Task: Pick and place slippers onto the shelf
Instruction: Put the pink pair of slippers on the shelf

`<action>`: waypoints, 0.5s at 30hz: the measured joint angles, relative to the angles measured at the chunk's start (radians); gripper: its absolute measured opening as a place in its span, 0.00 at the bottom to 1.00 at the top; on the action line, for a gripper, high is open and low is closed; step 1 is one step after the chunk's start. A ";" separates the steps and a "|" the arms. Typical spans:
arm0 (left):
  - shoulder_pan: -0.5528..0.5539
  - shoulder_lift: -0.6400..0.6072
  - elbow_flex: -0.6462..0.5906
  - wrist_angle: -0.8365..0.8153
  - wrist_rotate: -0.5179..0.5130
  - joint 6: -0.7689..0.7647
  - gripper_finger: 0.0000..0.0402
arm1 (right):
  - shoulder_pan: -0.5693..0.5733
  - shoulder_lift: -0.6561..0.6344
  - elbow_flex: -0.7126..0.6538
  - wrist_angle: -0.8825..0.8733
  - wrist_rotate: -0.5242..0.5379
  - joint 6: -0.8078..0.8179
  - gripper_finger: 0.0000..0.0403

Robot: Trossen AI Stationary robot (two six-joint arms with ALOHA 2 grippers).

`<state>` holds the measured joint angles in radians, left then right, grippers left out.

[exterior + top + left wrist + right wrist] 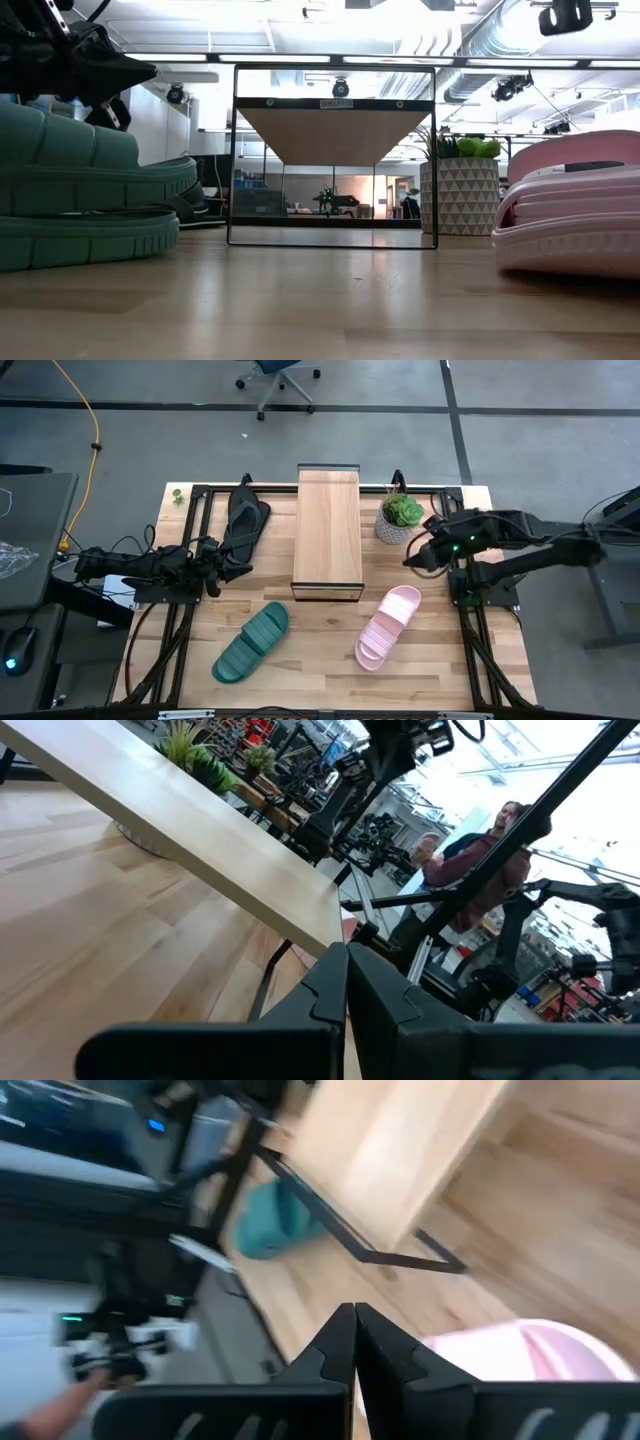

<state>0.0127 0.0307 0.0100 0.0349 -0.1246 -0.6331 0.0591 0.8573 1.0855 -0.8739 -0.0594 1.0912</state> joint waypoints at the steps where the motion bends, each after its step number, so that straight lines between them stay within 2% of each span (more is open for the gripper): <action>1: 0.000 0.000 0.000 0.000 0.000 0.000 0.00 | 0.028 0.025 0.028 -0.030 0.029 0.002 0.00; 4: 0.000 0.000 0.000 0.000 0.000 0.000 0.00 | 0.104 0.089 0.086 -0.062 0.085 0.010 0.00; 6: 0.000 0.000 0.000 0.000 0.000 0.000 0.00 | 0.143 0.123 0.100 -0.061 0.086 0.031 0.00; 15: 0.000 0.000 0.000 0.000 0.003 0.000 0.00 | 0.260 0.199 0.049 -0.011 0.074 0.060 0.00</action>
<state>0.0128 0.0307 0.0101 0.0347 -0.1214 -0.6327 0.3194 1.0563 1.1344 -0.8851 0.0147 1.1509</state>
